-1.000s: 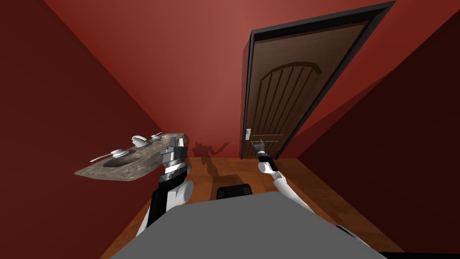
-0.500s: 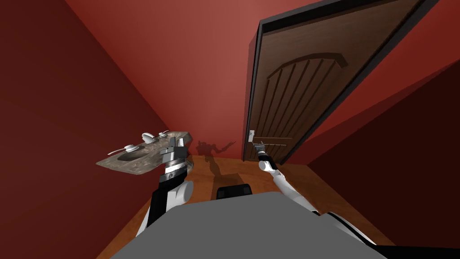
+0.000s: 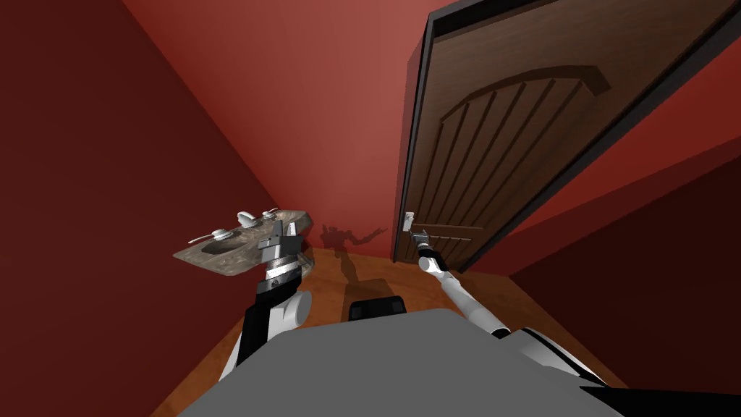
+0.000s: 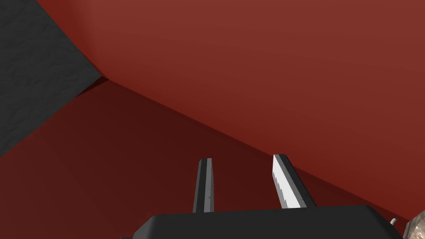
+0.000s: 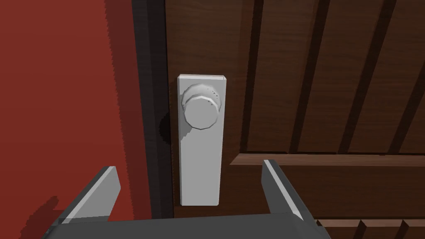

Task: Pull the door open

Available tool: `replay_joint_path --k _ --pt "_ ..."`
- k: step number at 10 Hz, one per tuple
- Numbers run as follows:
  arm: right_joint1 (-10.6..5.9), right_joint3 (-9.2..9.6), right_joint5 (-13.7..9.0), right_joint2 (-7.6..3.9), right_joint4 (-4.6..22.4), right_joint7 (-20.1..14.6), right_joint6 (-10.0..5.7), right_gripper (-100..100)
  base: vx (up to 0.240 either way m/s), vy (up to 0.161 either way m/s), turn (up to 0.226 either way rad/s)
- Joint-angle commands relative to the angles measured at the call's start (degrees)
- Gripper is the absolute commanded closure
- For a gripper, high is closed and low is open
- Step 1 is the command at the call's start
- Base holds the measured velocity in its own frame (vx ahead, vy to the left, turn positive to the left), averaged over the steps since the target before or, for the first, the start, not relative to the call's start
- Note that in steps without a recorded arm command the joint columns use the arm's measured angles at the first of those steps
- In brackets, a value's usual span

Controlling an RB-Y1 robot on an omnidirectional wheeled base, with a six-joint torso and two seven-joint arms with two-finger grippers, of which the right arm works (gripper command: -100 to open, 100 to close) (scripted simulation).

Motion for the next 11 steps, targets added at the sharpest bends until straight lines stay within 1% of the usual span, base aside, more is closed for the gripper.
replay_joint_path --k 1,3,4,5,11 --pt "-0.82 0.44 -1.4 -0.39 1.8 -1.3 -0.33 -100 0.043 -0.032 0.072" --pt "-1.63 0.75 -3.1 -0.94 3.4 -2.6 -0.44 -100 0.034 -0.032 0.073" --pt "-1.34 0.56 -2.6 -0.78 2.8 -2.0 -0.26 -100 0.012 -0.017 0.018" --pt "-1.45 0.25 -2.6 -0.95 3.3 -2.5 -0.41 -100 0.103 -0.025 0.058" --pt "-1.60 -1.29 -2.4 -1.52 5.1 -3.7 -0.93 -100 0.199 -0.074 0.073"
